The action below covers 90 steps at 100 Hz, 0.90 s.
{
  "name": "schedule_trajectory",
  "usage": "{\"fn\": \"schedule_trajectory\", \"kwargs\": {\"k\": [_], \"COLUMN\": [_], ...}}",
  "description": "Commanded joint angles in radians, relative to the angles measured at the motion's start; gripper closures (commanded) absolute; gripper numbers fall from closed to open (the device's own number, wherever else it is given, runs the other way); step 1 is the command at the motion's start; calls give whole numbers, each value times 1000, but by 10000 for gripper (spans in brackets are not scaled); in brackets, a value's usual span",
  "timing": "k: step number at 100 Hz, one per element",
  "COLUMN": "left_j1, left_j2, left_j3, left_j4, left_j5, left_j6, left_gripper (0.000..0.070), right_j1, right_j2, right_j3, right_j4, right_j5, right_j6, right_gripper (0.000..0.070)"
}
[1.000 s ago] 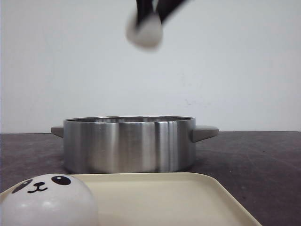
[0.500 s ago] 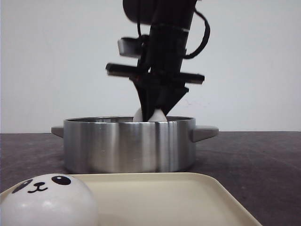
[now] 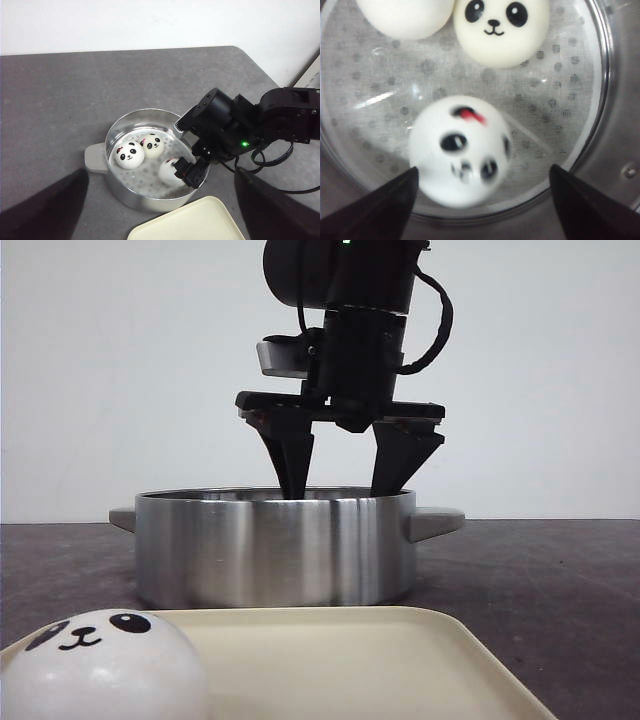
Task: Steam buns
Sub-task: 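Lower the bun into the pot, open the right gripper, withdraw, then lower the left gripper onto the last tray bun and grasp it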
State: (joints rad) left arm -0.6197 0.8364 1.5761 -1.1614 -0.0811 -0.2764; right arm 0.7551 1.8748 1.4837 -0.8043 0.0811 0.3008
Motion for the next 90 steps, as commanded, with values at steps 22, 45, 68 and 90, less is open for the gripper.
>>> {"fn": "schedule_trajectory", "kwargs": {"k": [22, 45, 68, 90], "left_j1": [-7, -10, -59, -152], "left_j2": [6, 5, 10, 62], "left_j3": [-27, -221, -515, -716], "left_j4": [-56, -89, 44, 156], "left_j5": [-5, 84, 259, 269], "left_j6": [-13, -87, -171, -187], "left_gripper": [149, 147, 147, 136], "right_j1": [14, 77, 182, 207], "right_j2": [-71, -356, -627, -749], "right_j3": [39, 39, 39, 39], "right_j4": [-37, 16, 79, 31], "right_j5": [-3, -2, 95, 220], "right_j6": [7, 5, 6, 6], "right_gripper": [148, 700, 695, 695]}}
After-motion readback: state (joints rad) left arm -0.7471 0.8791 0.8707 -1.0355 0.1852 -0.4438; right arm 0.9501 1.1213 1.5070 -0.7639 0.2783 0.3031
